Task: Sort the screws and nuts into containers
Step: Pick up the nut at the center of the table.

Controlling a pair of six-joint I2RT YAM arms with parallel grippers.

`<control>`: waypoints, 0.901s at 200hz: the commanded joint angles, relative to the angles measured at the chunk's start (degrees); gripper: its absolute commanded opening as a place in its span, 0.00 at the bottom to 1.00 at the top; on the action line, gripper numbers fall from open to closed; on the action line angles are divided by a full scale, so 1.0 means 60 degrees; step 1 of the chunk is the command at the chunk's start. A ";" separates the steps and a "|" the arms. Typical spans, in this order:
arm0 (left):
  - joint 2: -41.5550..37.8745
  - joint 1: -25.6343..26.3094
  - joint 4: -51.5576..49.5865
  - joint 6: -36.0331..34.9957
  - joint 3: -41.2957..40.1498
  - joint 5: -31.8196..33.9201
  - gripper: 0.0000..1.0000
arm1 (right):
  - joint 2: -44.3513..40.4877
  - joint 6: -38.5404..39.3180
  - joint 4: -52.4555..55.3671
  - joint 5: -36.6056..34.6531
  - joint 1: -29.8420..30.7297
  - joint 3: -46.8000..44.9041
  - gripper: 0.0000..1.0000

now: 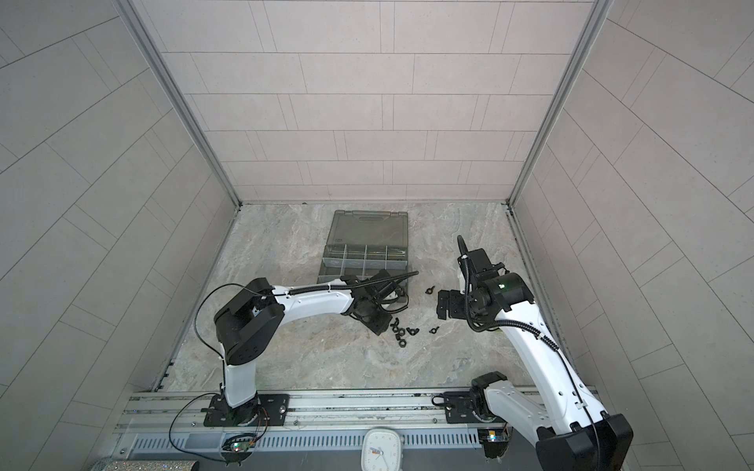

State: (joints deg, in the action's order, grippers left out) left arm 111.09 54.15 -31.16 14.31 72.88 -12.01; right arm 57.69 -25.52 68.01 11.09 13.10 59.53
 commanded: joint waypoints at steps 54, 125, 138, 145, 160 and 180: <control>0.0467 0.0031 -0.0237 -0.0070 0.0444 -0.0064 0.39 | 0.0086 0.0122 0.0250 -0.0268 -0.0024 -0.0051 0.99; 0.0550 0.0040 -0.0690 -0.0055 0.0575 -0.0011 0.32 | 0.0009 0.0138 0.0296 -0.0354 -0.0038 -0.0099 0.99; 0.0487 0.0046 -0.0728 -0.0042 0.0504 0.0057 0.32 | -0.0007 0.0133 0.0296 -0.0363 -0.0045 -0.0105 0.99; 0.0456 0.0042 -0.0744 -0.0040 0.0462 0.0079 0.32 | -0.0027 0.0131 0.0296 -0.0357 -0.0045 -0.0109 0.99; 0.0461 0.0040 -0.0776 -0.0040 0.0418 0.0093 0.31 | -0.0046 0.0144 0.0296 -0.0361 -0.0045 -0.0143 0.99; 0.0484 0.0041 -0.0784 -0.0040 0.0381 0.0098 0.24 | -0.0049 0.0143 0.0300 -0.0355 -0.0045 -0.0123 0.99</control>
State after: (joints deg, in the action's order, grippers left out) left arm 113.06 54.15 -33.01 14.02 75.50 -12.16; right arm 58.15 -25.23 68.07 10.04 13.06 59.53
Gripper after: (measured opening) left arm 0.263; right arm 0.992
